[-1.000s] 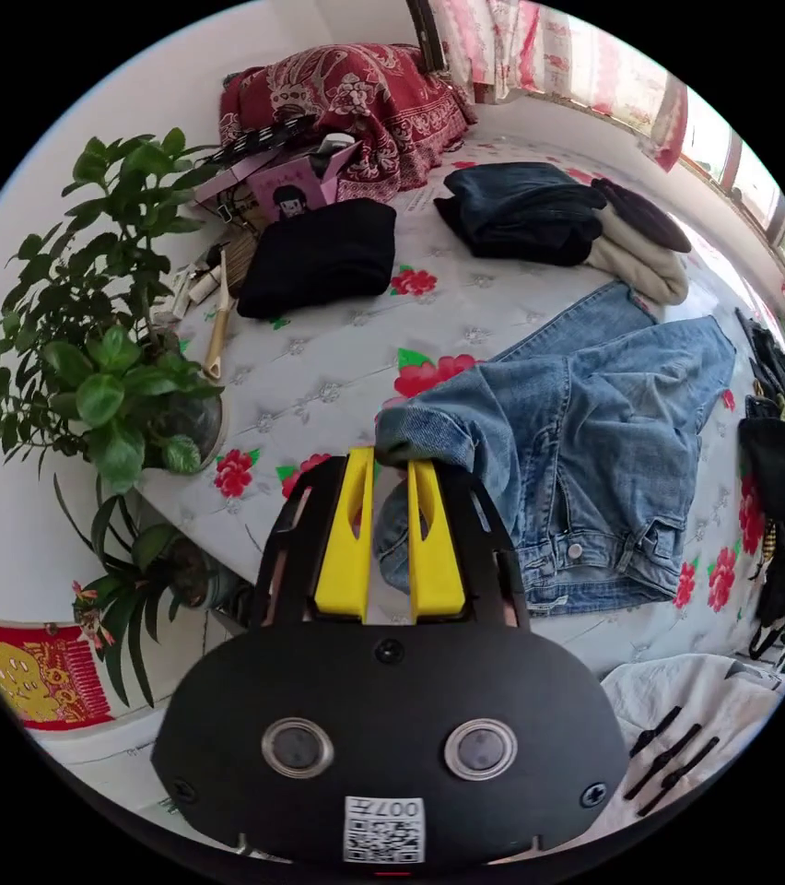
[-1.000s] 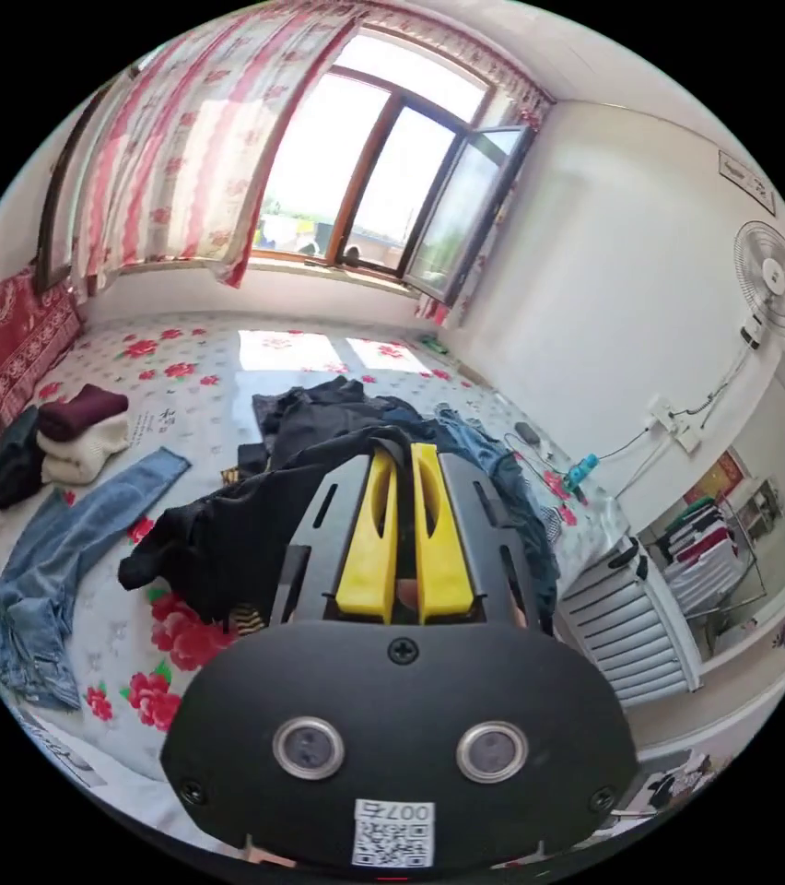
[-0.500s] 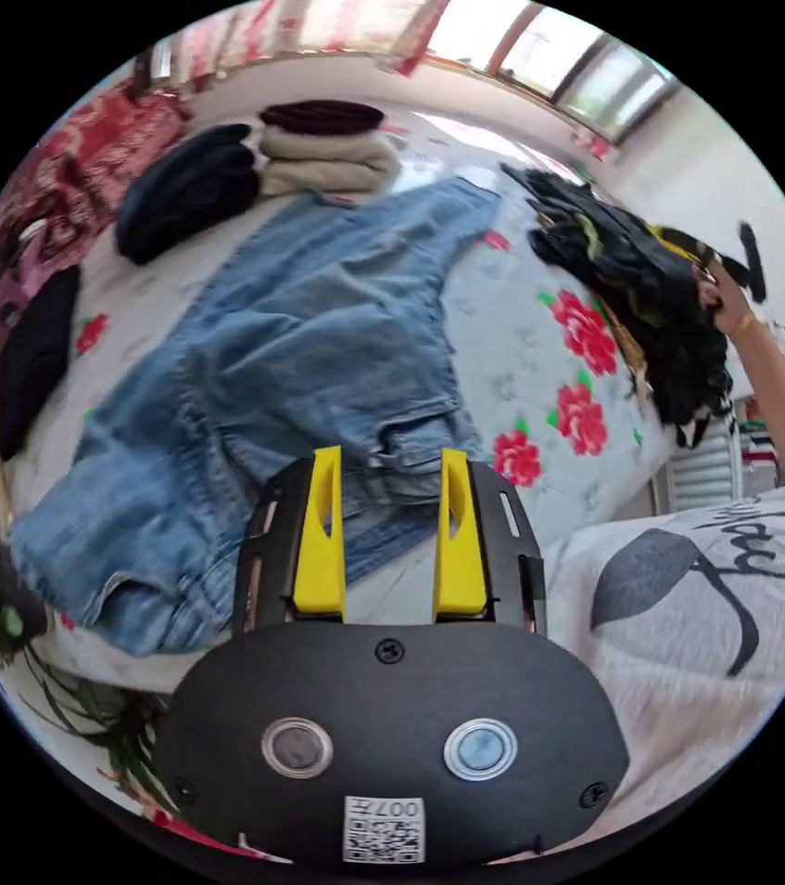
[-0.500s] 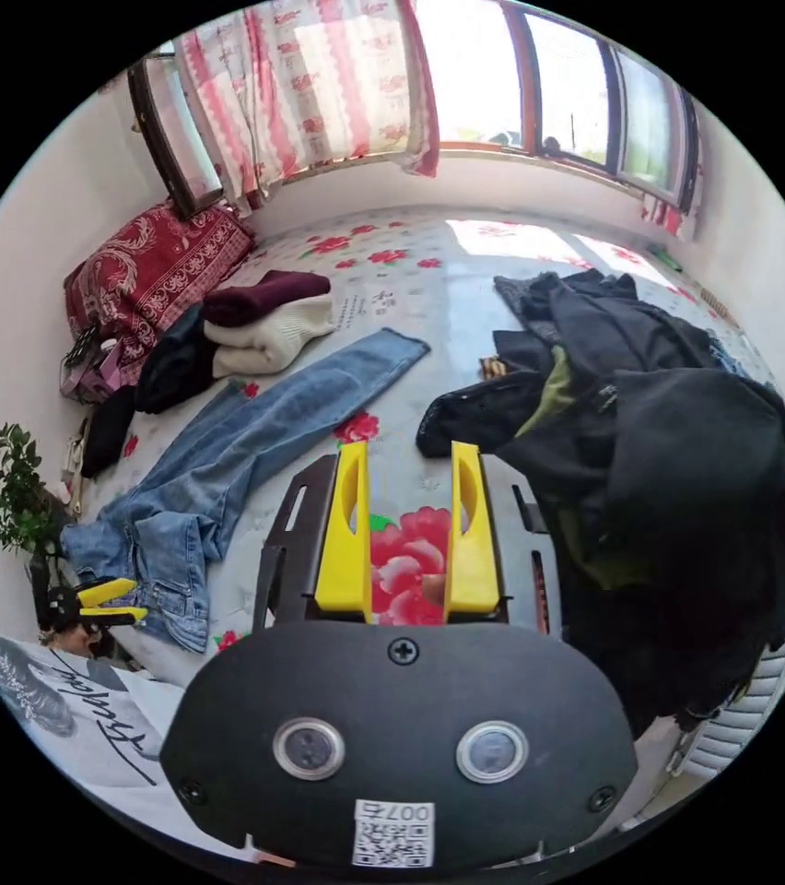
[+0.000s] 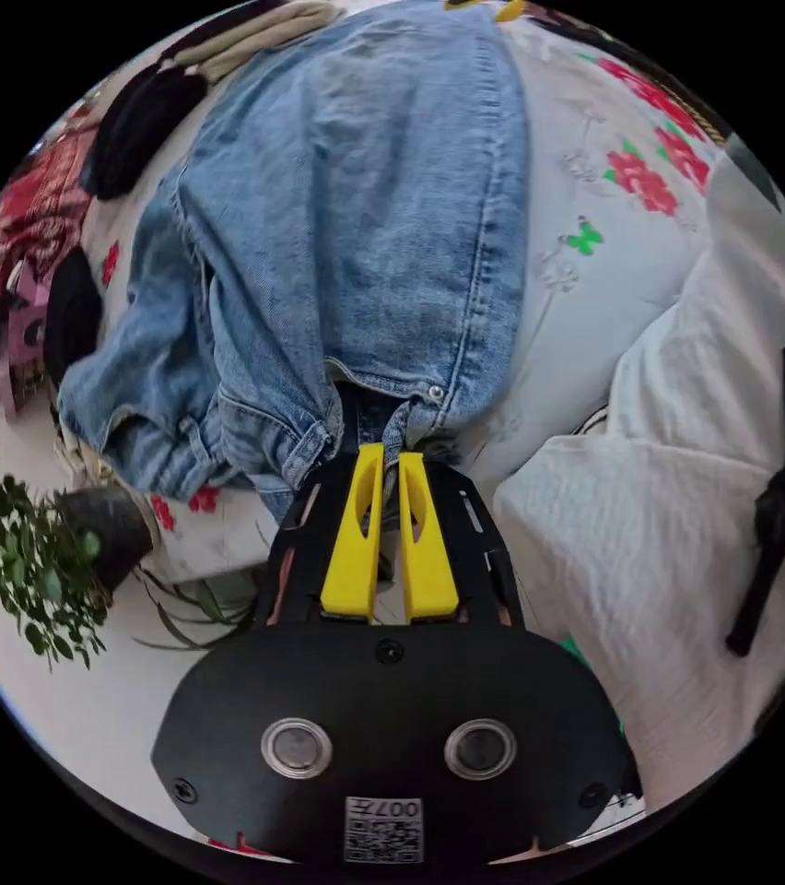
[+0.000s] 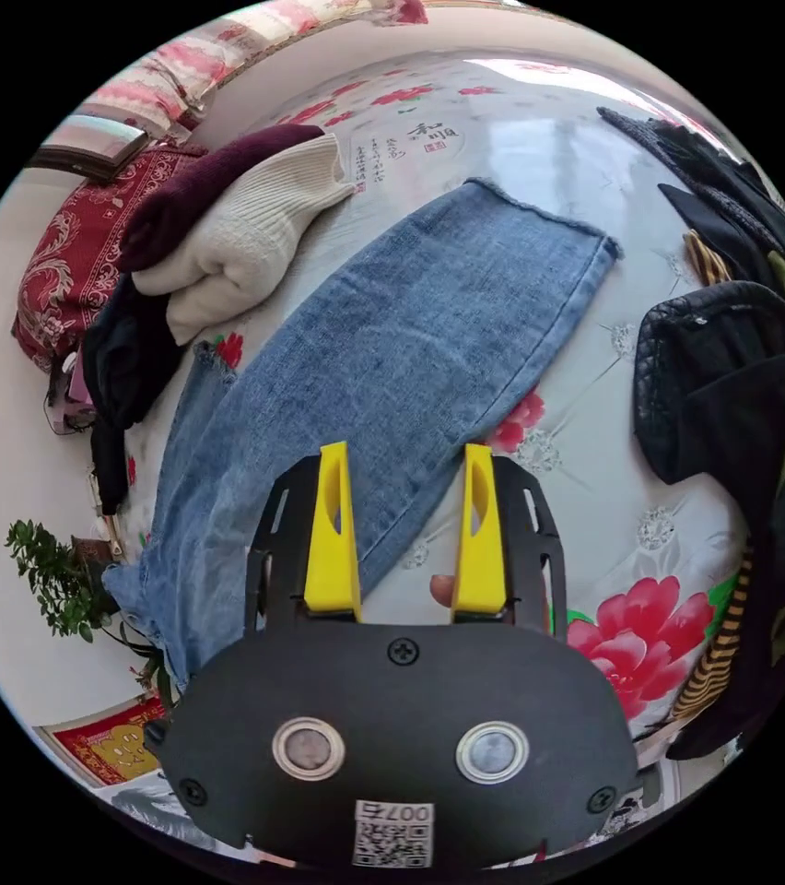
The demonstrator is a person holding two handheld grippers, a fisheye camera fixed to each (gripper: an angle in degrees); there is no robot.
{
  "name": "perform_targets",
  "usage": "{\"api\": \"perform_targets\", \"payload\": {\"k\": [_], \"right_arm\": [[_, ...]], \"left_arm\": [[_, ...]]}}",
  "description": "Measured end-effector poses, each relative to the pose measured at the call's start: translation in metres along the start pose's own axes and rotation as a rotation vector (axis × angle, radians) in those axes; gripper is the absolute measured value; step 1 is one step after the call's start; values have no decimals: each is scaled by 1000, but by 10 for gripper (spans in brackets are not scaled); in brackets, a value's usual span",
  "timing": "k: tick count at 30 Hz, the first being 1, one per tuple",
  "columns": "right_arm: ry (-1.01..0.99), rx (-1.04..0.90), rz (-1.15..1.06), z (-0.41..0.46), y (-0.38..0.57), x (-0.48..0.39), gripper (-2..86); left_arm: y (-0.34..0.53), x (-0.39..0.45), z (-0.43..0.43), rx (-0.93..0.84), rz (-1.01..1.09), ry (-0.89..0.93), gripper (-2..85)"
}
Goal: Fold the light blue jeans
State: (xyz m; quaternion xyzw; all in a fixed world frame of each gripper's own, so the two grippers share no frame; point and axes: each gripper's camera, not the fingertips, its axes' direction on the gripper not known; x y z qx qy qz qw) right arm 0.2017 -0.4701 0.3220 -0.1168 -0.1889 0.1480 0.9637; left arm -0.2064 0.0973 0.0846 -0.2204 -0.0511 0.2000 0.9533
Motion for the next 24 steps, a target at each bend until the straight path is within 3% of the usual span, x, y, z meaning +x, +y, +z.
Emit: {"api": "perform_targets", "payload": {"k": [4, 7, 11, 14, 20, 24], "right_arm": [[75, 28, -149, -5, 54, -6, 23], [146, 75, -240, -33, 139, 16, 10], [157, -149, -145, -32, 266, 69, 15], [201, -171, -31, -39, 320, 81, 32], [271, 301, -332, -101, 281, 1, 60], [110, 299, -474, -82, 189, -52, 75]], "left_arm": [[3, -21, 1, -43, -174, 48, 9], [-1, -18, -5, -39, -171, -13, 13], [-6, -8, -12, -31, -100, -52, 20], [-4, -14, -22, -6, -47, 29, 27], [27, -57, -68, 148, -63, 264, 45], [37, -80, -93, 242, -161, 303, 63]]}}
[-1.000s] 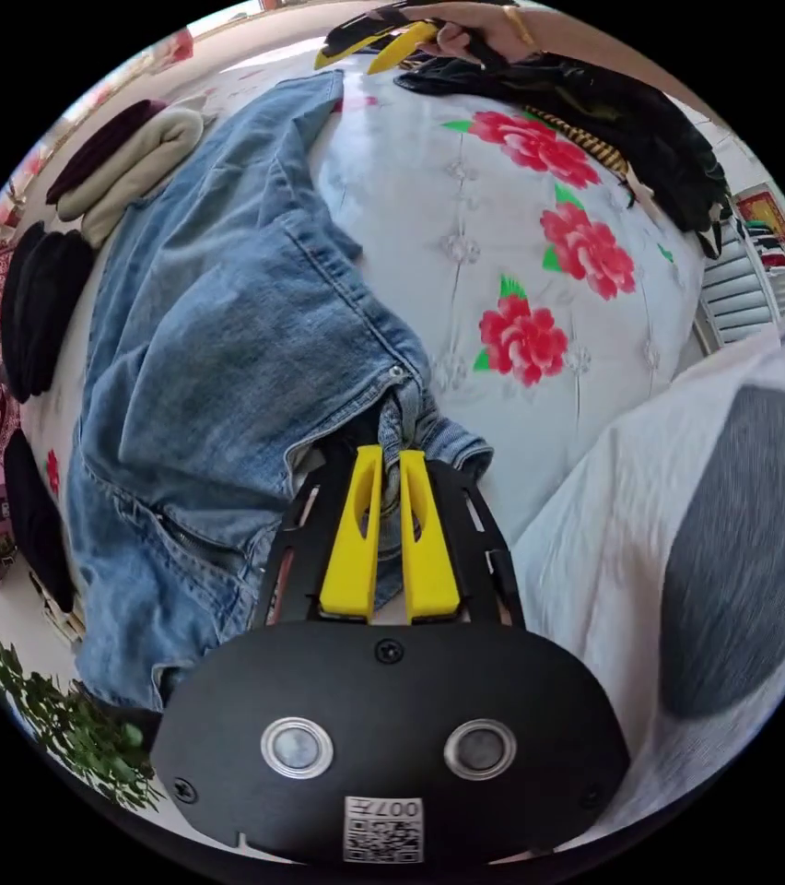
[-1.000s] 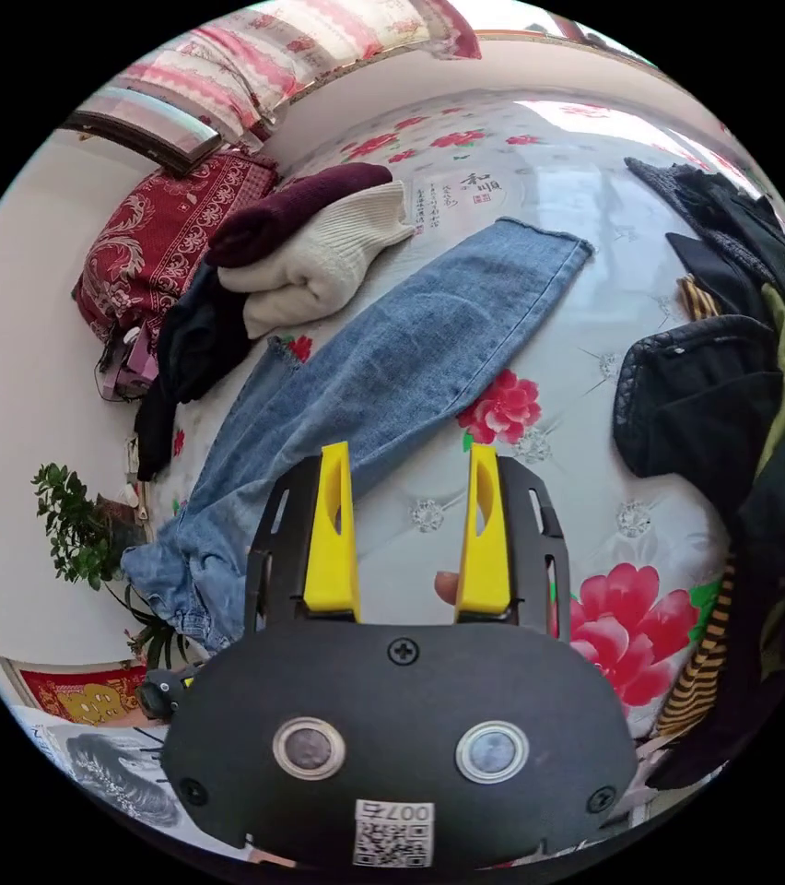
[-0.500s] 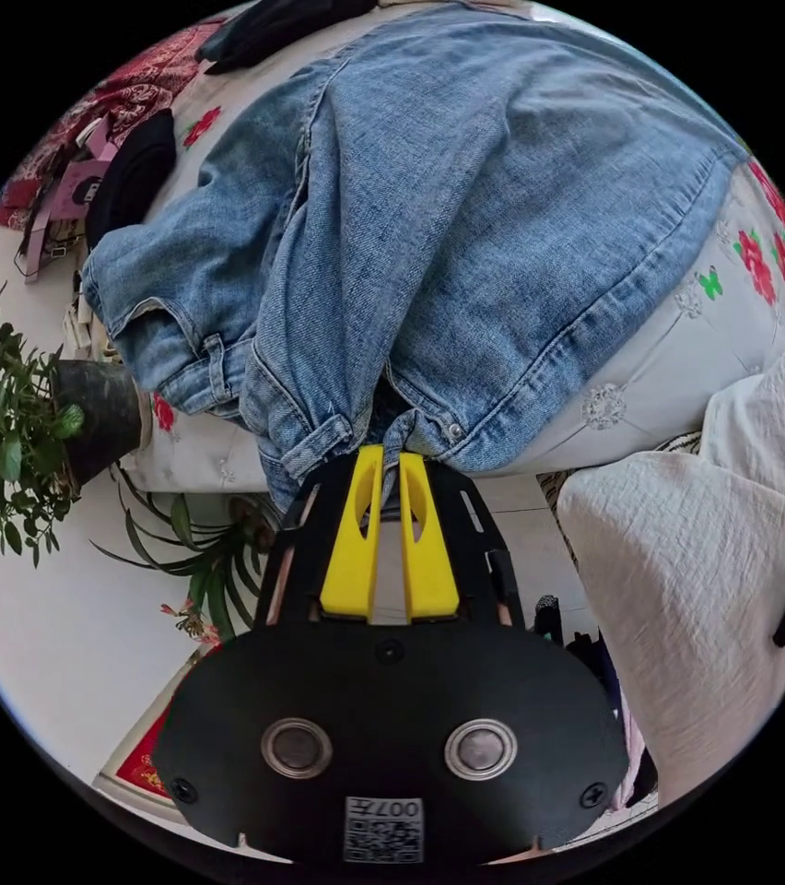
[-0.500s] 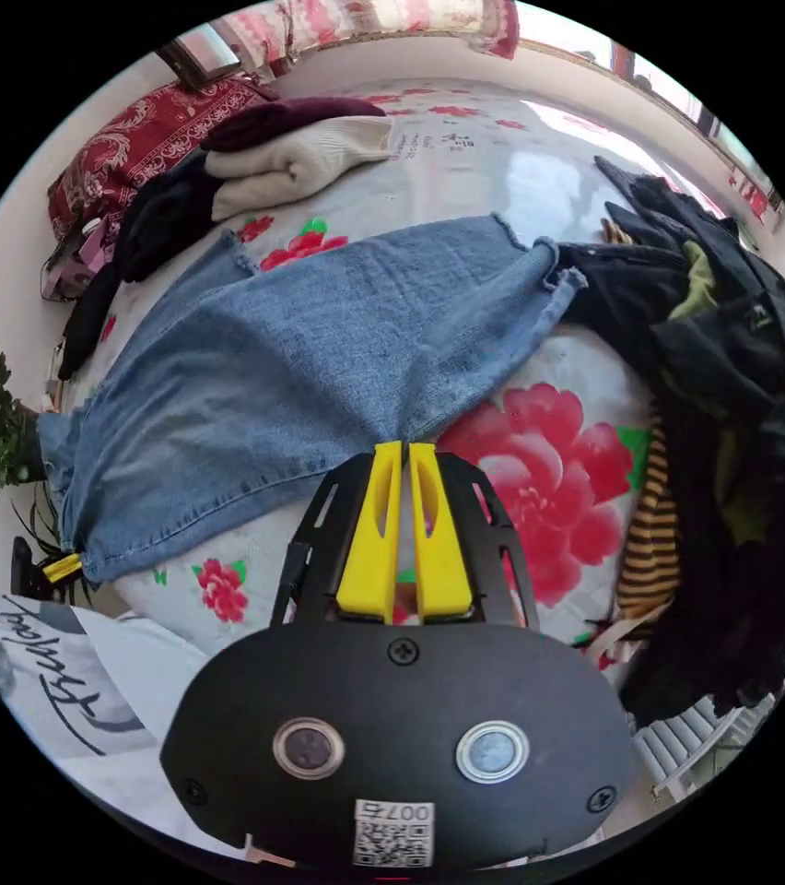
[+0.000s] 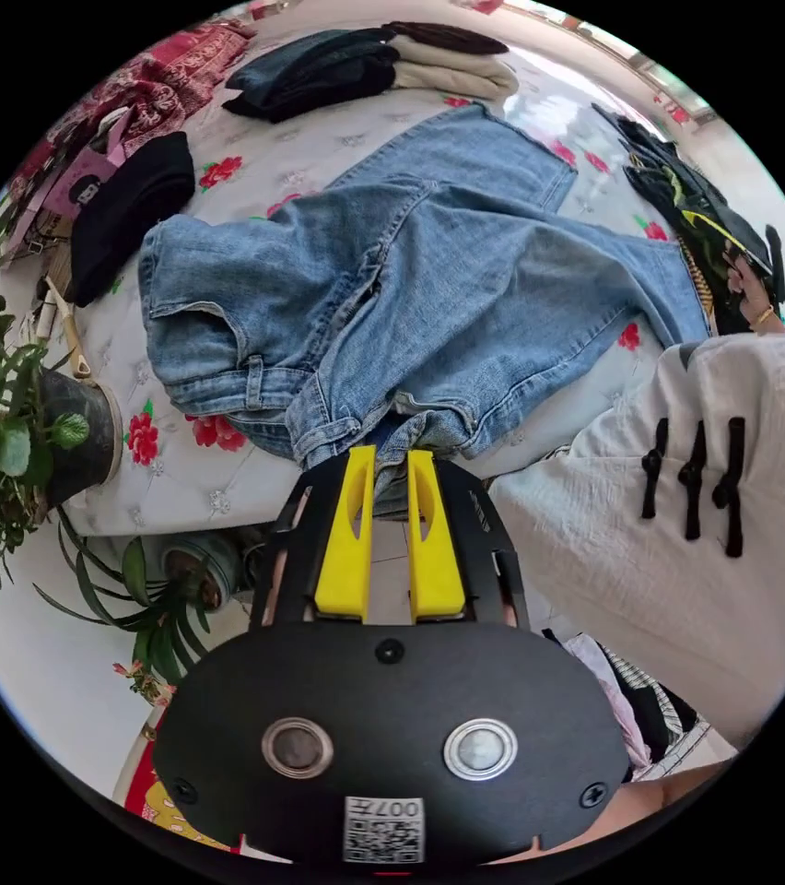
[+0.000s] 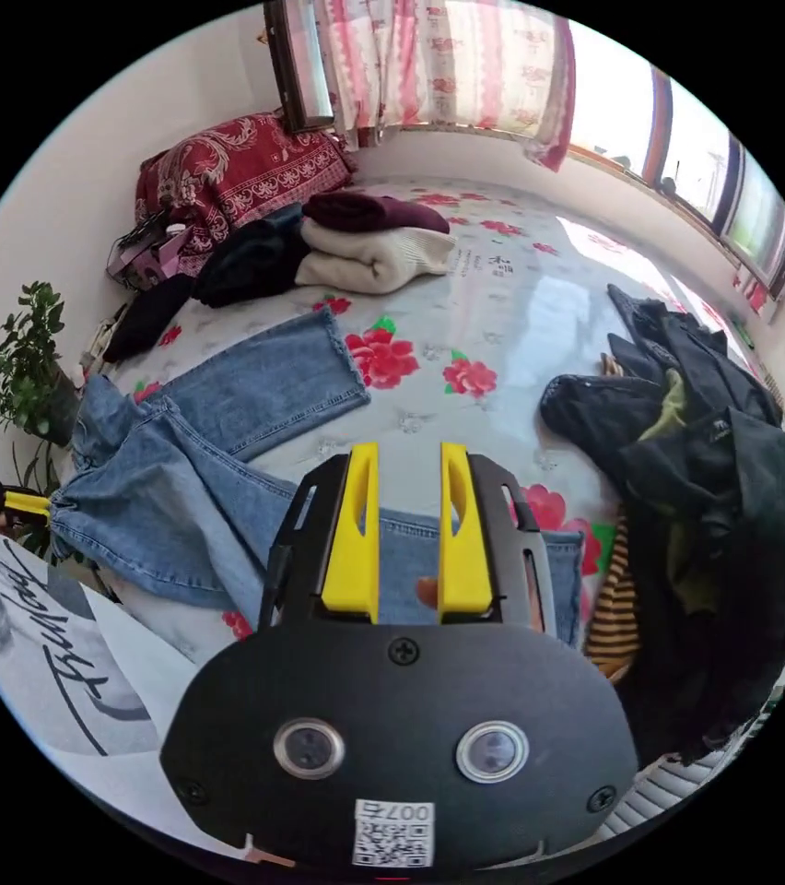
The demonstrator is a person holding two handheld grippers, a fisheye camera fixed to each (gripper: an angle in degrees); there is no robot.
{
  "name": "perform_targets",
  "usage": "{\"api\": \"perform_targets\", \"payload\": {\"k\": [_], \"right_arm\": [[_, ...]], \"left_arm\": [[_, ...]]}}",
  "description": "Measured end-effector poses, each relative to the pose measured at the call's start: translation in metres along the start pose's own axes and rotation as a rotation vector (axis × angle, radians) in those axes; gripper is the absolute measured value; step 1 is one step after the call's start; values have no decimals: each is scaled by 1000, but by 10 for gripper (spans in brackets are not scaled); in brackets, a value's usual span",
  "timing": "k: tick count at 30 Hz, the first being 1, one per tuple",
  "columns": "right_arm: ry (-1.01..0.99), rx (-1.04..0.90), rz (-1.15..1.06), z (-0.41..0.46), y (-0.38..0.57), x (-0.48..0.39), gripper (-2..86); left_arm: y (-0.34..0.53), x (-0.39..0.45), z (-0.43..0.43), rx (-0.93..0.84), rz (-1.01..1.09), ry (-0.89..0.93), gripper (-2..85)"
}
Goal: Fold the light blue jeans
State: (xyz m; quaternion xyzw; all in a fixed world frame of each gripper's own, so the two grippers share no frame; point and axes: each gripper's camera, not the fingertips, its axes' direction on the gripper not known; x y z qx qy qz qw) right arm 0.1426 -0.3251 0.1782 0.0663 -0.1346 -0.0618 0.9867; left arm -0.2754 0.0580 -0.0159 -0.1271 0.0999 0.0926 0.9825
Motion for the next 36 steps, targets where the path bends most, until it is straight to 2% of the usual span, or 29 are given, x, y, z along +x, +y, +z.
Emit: {"api": "perform_targets", "payload": {"k": [2, 6, 8, 10, 12, 15, 18, 21, 23, 24, 26, 28, 30, 33, 36], "right_arm": [[-63, -41, -65, 47, -59, -17, 83], [-39, -153, -119, 116, -123, -50, 93], [-25, -226, -122, 155, -142, -65, 98], [-27, -313, -124, 184, -145, -75, 99], [25, -229, -168, 181, -138, -88, 87], [-3, -279, -243, 176, -133, -98, 34], [42, -255, -324, 146, -129, -88, 12], [236, -131, -315, 90, -117, -51, 6], [461, -39, -188, 41, -106, 3, 7], [509, -20, -136, 30, -103, 19, 7], [623, 2, 126, -7, -85, 91, 17], [568, -107, 322, -17, -70, 141, 28], [522, -138, 416, -27, -48, 164, 39], [364, -117, 389, -43, -10, 158, 51], [157, -113, 368, -57, 39, 138, 57]], "left_arm": [[-3, 2, -6, -1, -8, -15, 69], [0, 11, -4, -158, 28, 40, 63], [7, 8, 0, -174, -32, -41, 44], [13, -6, 4, -114, -179, -131, 41], [9, -17, 7, -35, -290, -158, 47], [-18, -31, 24, 56, -357, -175, 61], [-64, -38, 58, 21, -327, -257, 64], [-111, -35, 89, -39, -235, -361, 59], [-137, -30, 107, -60, -154, -448, 42], [-153, -28, 118, -66, -89, -490, 24], [-178, -25, 125, -52, -30, -645, 1], [-208, -26, 134, -68, 29, -769, -6], [-224, -37, 138, -99, -1, -790, -8], [-220, -65, 117, -26, -135, -654, -9], [-176, -87, 81, 127, -330, -553, -10]]}}
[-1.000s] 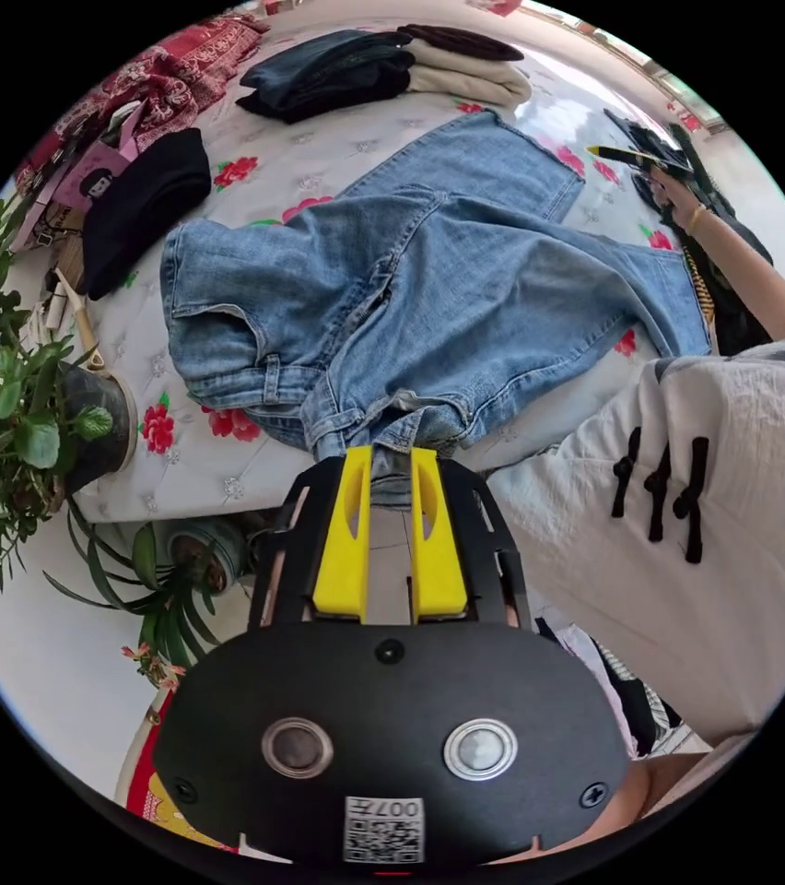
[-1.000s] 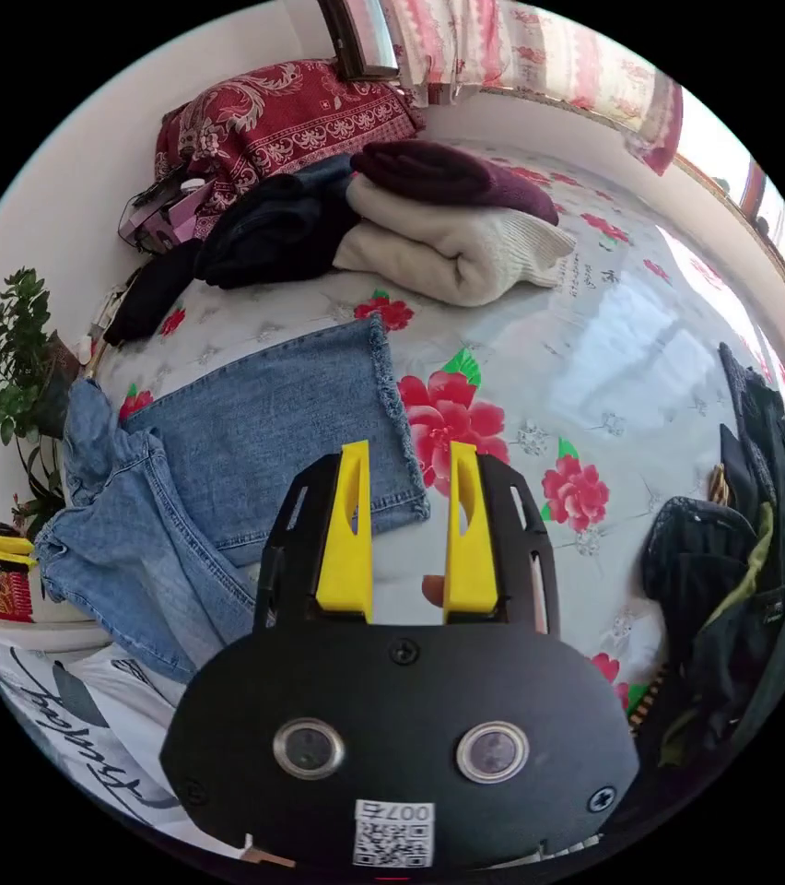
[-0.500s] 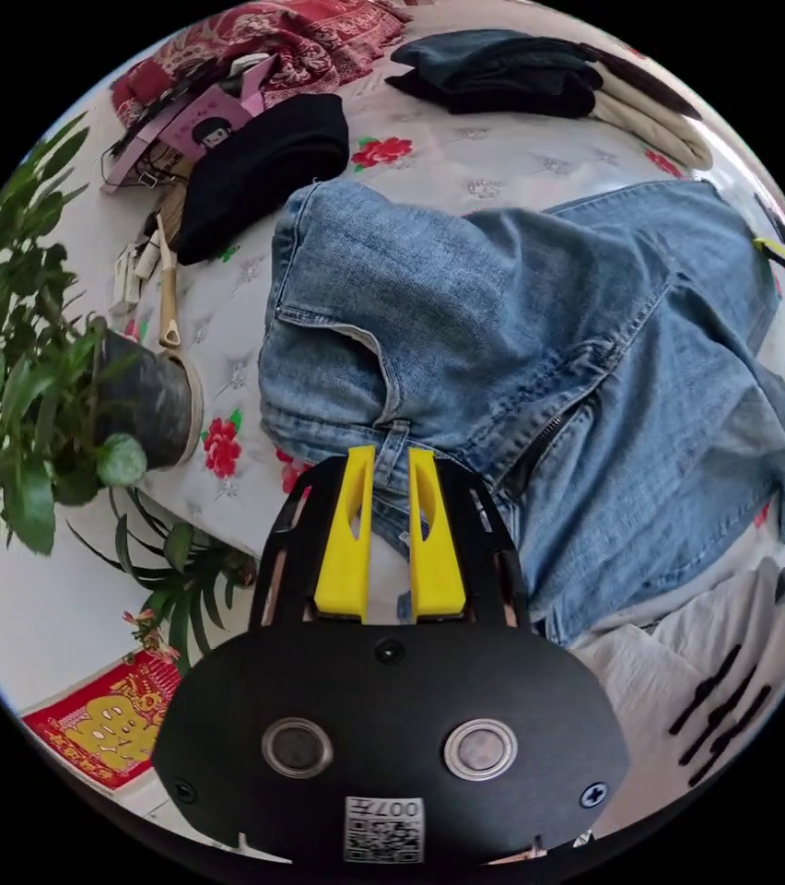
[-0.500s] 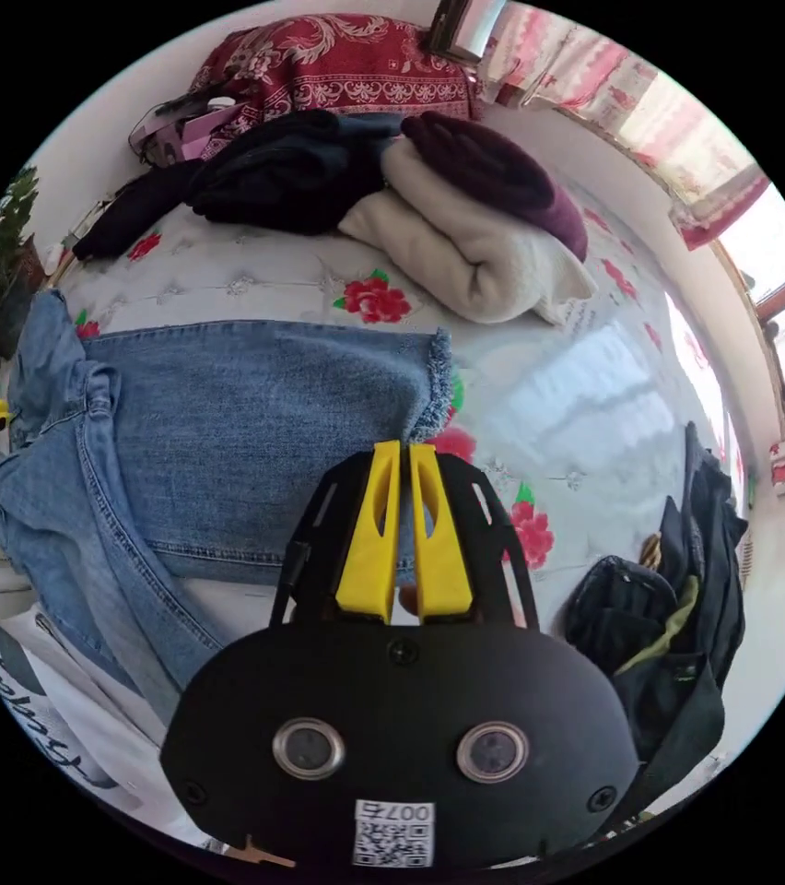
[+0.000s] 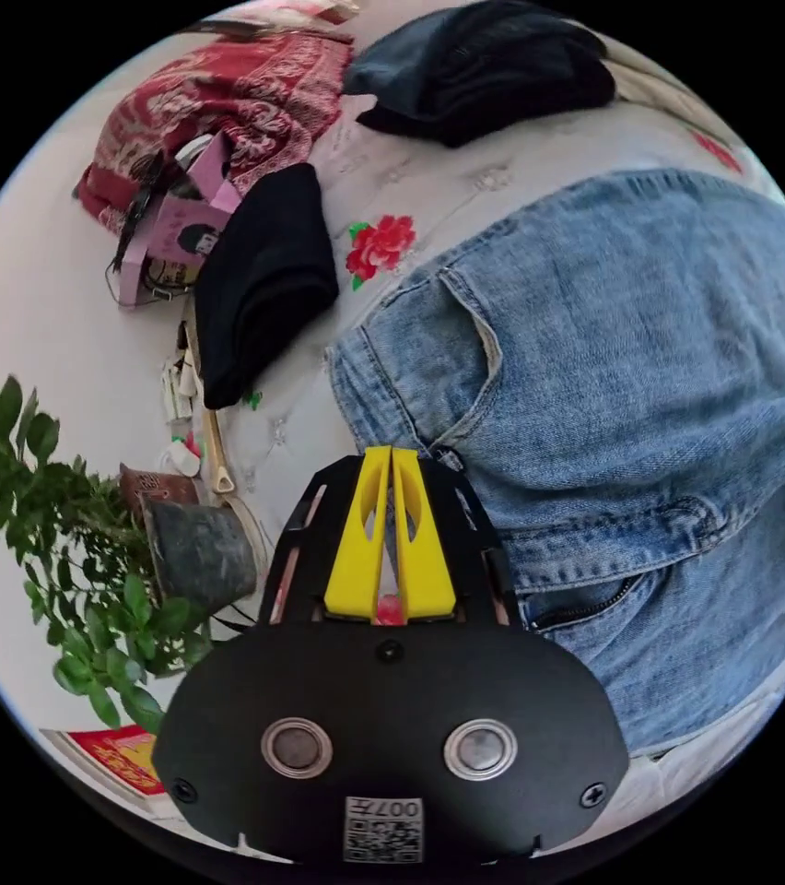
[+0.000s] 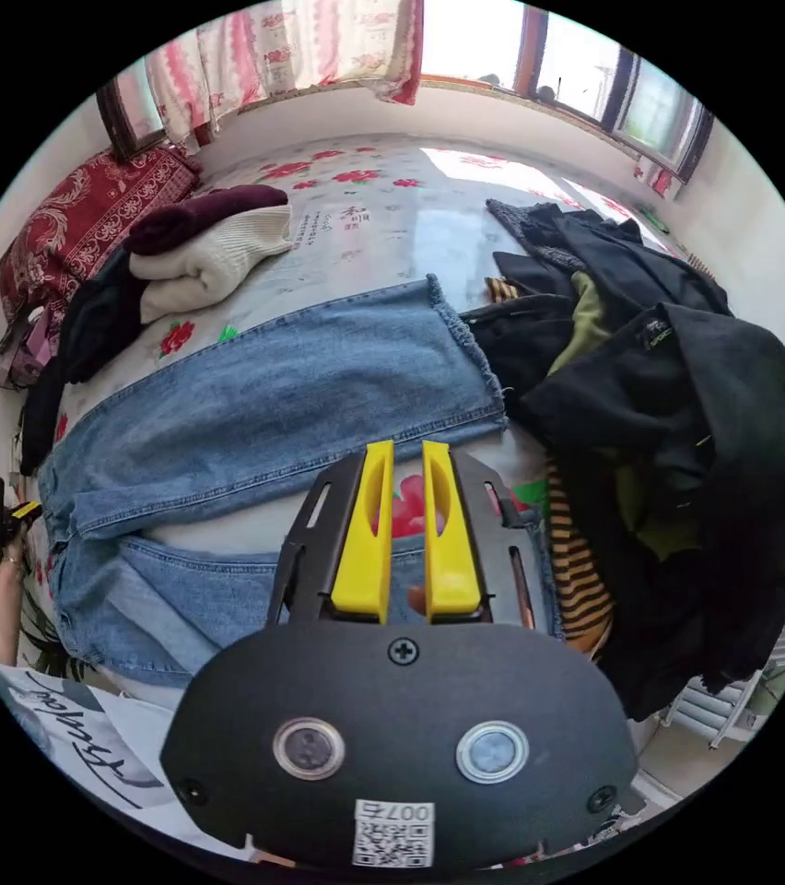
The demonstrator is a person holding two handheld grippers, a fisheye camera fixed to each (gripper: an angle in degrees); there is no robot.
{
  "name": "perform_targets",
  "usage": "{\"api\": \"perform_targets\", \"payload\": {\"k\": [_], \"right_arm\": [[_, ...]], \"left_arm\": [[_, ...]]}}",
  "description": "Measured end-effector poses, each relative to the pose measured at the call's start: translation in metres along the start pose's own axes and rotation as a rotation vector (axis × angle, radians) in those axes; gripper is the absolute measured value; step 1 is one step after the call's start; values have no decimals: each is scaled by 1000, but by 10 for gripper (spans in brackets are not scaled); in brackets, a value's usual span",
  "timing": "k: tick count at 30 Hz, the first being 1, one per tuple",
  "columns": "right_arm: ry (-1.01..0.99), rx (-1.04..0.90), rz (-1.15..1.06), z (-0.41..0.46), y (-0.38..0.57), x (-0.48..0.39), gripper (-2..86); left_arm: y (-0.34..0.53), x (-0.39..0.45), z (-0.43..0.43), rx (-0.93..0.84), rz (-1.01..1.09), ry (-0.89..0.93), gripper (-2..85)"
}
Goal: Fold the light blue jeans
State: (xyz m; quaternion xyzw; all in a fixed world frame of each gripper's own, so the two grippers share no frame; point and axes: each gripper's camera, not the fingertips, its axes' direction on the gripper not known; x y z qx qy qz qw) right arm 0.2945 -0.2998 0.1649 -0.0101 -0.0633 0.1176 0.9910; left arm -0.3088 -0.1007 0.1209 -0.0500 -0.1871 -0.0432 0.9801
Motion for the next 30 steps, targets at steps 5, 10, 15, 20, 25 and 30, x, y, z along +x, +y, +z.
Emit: {"api": "perform_targets", "payload": {"k": [5, 10, 15, 20, 25, 30], "right_arm": [[-253, -81, 104, -31, 96, 46, 74], [-351, -102, 386, -66, 171, 132, 86], [-460, -134, 651, -78, 236, 202, 99], [-564, -100, 806, -78, 272, 242, 105], [-674, -69, 764, -86, 269, 255, 90], [-739, -23, 791, -96, 255, 264, 38]], "left_arm": [[110, -59, -25, 48, -217, 159, -9], [248, -111, -8, -99, -496, 454, -5], [296, -131, 14, -160, -543, 656, 44], [294, -127, 56, -182, -599, 950, 94], [280, -137, 99, -238, -697, 978, 79], [281, -180, 94, -60, -707, 1143, 48]]}}
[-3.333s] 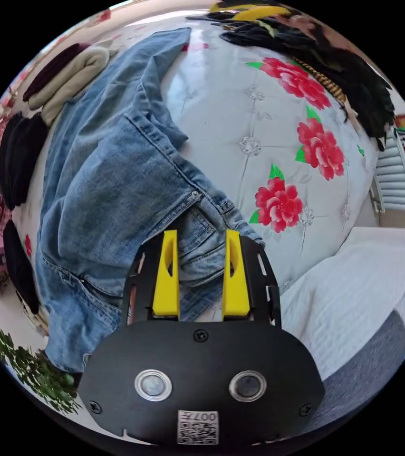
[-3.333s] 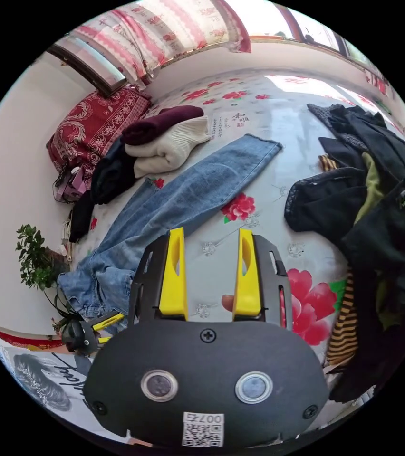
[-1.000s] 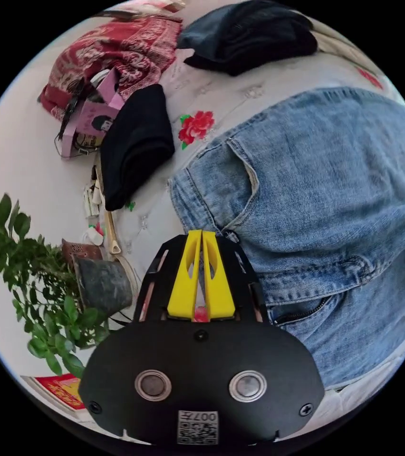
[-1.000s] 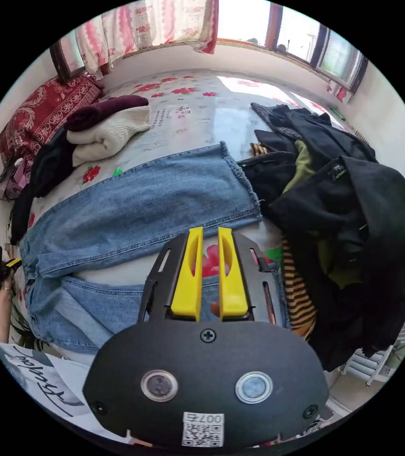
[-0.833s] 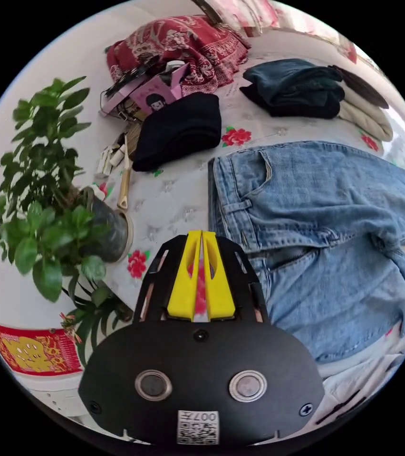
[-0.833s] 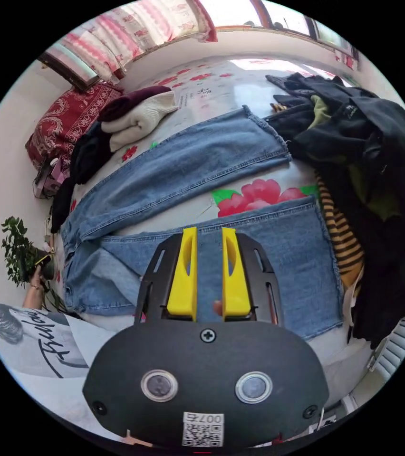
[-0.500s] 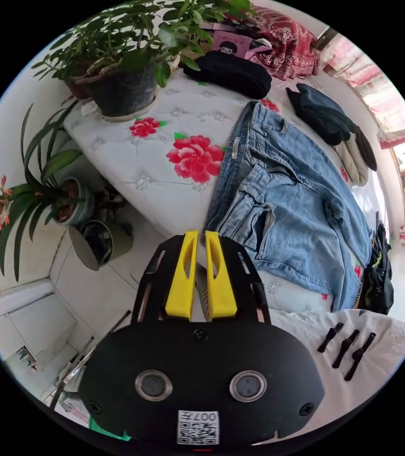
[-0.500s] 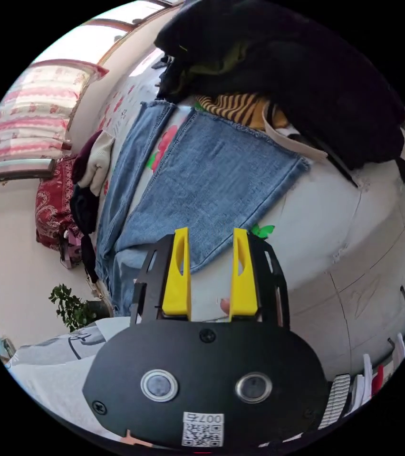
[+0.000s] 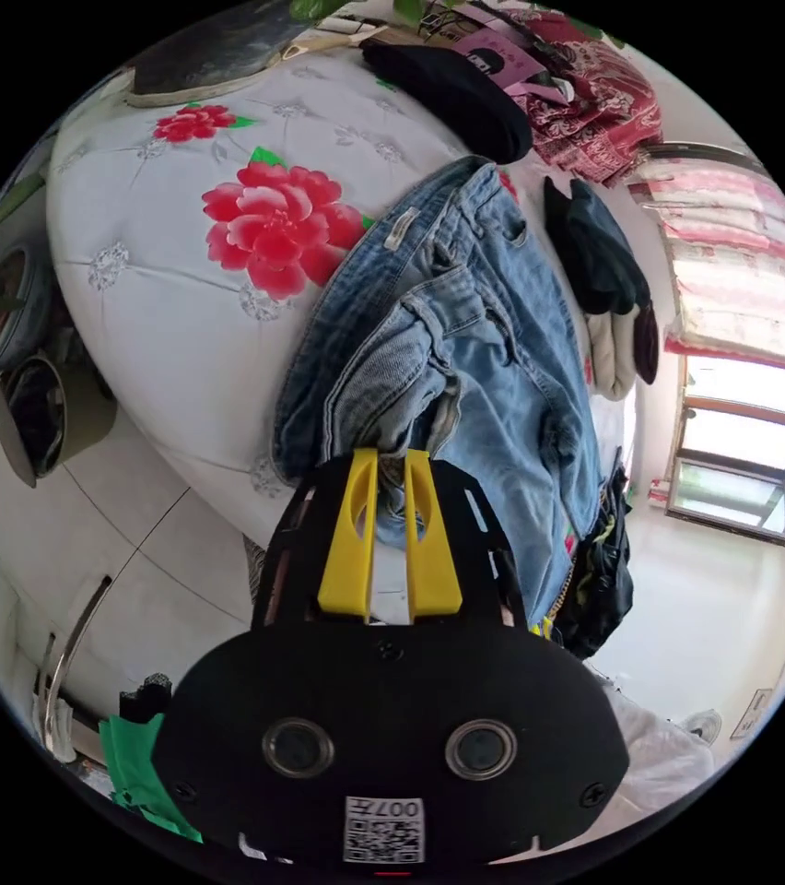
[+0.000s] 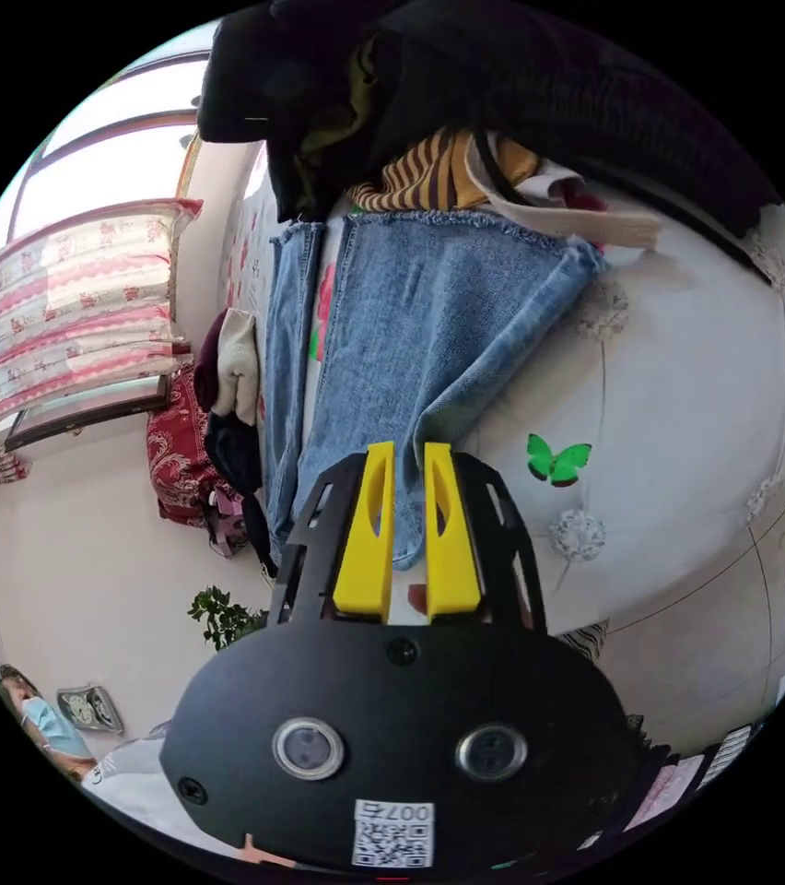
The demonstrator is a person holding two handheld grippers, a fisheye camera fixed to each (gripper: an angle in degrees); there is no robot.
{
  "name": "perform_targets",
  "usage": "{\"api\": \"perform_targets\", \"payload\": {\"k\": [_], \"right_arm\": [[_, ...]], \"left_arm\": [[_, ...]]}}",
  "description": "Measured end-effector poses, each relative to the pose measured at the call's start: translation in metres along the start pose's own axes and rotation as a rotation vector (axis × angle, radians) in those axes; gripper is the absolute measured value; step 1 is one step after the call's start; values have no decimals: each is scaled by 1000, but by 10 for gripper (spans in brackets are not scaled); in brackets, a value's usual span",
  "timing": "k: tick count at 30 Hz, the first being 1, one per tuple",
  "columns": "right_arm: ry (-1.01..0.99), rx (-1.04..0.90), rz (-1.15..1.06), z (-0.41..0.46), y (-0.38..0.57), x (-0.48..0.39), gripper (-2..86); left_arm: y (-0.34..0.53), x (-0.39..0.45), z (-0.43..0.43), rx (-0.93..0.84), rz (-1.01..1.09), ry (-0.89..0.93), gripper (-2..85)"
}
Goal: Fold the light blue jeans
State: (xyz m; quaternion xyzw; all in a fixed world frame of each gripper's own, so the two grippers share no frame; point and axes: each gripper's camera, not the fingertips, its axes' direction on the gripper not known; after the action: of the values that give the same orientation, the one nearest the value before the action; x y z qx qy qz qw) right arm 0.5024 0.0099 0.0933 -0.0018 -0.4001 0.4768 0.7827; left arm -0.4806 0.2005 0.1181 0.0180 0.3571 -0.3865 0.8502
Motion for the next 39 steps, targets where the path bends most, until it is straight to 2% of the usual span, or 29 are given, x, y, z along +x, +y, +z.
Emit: {"api": "perform_targets", "payload": {"k": [3, 4, 7, 10, 14, 17, 19, 24, 27, 32, 34, 39], "right_arm": [[-204, 100, -106, -41, 1, -34, 8], [-323, 136, -190, -64, 4, -53, 5], [-426, 215, -415, -119, 21, -100, 0], [-487, 247, -559, -148, 42, -122, -2], [-346, 239, -474, -143, 68, -97, -3], [-372, 236, -324, -130, 84, -61, -3], [-348, 234, -300, -124, 92, -56, -3], [-306, 255, -373, -114, 87, -93, -3], [-289, 217, -483, -91, 54, -157, -1], [-153, 220, -689, 15, -15, -308, 9], [-50, 196, -679, 65, -26, -332, 16], [10, -29, -726, 186, 10, -314, 32]], "left_arm": [[-2, 10, -56, 89, 135, 200, 43], [-1, 18, -79, 110, 206, 223, 43], [4, 32, -135, 187, 374, 235, 44], [9, 22, -155, 199, 381, 249, 45], [22, -18, -139, 160, 229, 212, 45], [34, -46, -119, 99, 98, 169, 45], [35, -54, -112, 83, 48, 190, 45], [5, -19, -114, 99, 115, 214, 44], [-41, 28, -107, 107, 178, 231, 46], [-137, 129, -66, 253, 292, 43, 59], [-165, 161, -30, 238, 288, -162, 72], [-145, 182, 23, 190, 458, -318, 91]]}}
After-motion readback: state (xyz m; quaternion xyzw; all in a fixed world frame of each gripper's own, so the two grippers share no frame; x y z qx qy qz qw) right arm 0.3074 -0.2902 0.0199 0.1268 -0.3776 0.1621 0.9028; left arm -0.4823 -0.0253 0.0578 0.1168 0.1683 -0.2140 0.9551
